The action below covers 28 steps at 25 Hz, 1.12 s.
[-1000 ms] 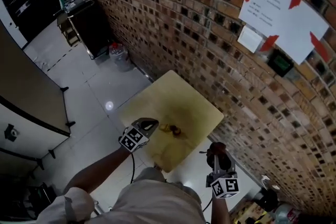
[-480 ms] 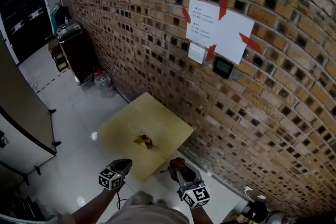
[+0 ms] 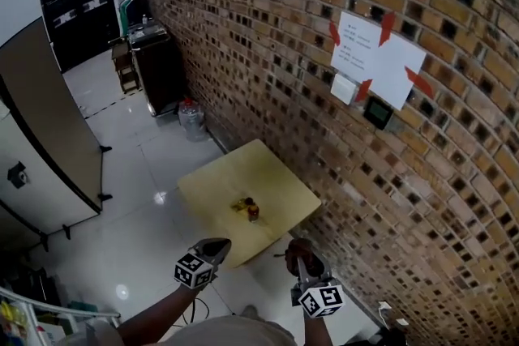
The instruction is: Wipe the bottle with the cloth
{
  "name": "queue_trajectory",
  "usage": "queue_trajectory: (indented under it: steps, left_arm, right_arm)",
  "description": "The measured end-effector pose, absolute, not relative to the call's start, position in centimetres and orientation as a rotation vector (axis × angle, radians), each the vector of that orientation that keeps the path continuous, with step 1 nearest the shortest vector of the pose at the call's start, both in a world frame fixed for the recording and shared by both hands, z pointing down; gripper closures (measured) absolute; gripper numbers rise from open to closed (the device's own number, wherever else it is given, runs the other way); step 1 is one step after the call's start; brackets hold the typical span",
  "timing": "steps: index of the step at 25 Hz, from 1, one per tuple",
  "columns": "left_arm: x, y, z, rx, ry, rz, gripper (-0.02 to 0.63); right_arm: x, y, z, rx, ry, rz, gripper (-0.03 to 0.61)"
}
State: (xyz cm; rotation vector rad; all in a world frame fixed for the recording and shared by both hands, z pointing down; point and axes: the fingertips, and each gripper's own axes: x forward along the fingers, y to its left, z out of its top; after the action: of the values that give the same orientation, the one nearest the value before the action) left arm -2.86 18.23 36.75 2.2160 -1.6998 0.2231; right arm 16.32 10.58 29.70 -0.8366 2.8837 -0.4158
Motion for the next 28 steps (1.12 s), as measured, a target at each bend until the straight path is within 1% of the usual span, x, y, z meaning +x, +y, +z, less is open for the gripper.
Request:
queue_trajectory:
  steps: [6, 12, 18, 22, 25, 28]
  left_arm:
    - [-2.4, 24.2, 36.7, 2.142, -1.723, 0.191, 0.601]
    - [-3.1, 30.5, 39.3, 2.056, -1.719, 0.216, 0.601]
    - [-1.2, 32.7, 40.9, 2.044, -1.689, 0.144, 0.601]
    - [0.9, 32.2, 42.0, 2.060, -1.638, 0.175, 0.601]
    - [2.5, 32.8, 41.5, 2.055, -1.652, 0.224, 0.601]
    - [1.9, 32.5, 39.7, 2.035, -1.735, 0.235, 0.601]
  right_arm:
    - [17.7, 13.0, 30.4, -0.845, 2.902, -0.468, 0.488]
    - [17.8, 16.5, 31.5, -0.831, 2.954, -0.470, 0.487]
    - [18.7, 19.2, 32.7, -0.867, 3.008, -0.491, 0.486]
    - [18.6, 19.1, 33.6, -0.845, 3.025, -0.492, 0.486]
    - [20.0, 18.9, 34.0, -0.826, 3.010, -0.535, 0.486]
    - [20.8, 18.0, 33.0, -0.776, 2.992, -0.529, 0.486]
